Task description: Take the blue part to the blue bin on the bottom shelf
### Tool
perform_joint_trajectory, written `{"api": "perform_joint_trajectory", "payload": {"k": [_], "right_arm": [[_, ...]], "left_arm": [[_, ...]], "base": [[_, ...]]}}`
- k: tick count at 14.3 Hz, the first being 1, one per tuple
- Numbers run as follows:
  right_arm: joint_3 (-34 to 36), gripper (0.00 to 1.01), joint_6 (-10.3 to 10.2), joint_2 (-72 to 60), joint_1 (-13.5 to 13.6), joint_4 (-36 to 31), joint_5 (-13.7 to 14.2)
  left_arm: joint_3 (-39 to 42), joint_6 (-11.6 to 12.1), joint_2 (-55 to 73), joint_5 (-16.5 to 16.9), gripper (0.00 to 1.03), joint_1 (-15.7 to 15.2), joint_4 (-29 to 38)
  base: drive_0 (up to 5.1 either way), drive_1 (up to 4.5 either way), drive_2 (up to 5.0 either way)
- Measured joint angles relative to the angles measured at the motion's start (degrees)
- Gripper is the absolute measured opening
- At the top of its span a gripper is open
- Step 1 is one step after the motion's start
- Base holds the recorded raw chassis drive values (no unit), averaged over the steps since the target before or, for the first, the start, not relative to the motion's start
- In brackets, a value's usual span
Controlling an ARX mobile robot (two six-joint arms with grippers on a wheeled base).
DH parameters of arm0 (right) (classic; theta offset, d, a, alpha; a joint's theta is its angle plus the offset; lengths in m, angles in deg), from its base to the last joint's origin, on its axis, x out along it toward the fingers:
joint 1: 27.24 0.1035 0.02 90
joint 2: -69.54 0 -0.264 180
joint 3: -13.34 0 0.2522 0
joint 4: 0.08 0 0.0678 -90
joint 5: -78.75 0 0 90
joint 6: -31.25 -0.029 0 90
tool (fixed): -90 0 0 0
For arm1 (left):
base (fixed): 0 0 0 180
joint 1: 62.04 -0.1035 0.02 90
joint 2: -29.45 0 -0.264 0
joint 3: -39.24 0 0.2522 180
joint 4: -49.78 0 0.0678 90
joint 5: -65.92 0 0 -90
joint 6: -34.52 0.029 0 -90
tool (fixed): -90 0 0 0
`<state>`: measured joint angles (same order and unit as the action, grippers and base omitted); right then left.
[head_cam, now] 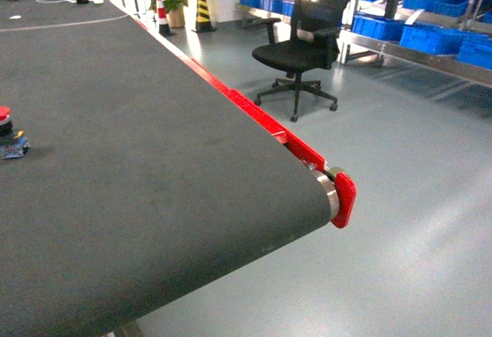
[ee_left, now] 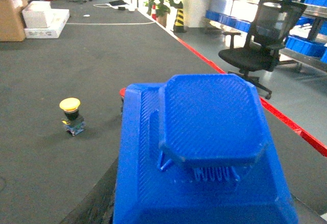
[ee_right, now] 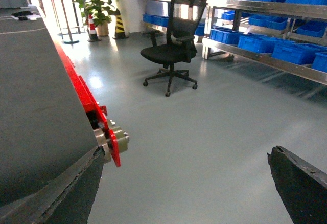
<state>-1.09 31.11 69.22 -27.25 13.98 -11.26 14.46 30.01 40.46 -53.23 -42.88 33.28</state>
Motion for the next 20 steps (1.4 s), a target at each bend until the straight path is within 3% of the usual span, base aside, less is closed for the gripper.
{"api": "perform_joint_trajectory", "payload": {"k": [20], "right_arm": [[0.0,0.98,0.0,0.0,0.0,0.02,0.0]], "left_arm": [[0.0,0.0,0.0,0.0,0.43,0.0,0.0]], "base": [[-1.6,-1.6,-1.6]]}}
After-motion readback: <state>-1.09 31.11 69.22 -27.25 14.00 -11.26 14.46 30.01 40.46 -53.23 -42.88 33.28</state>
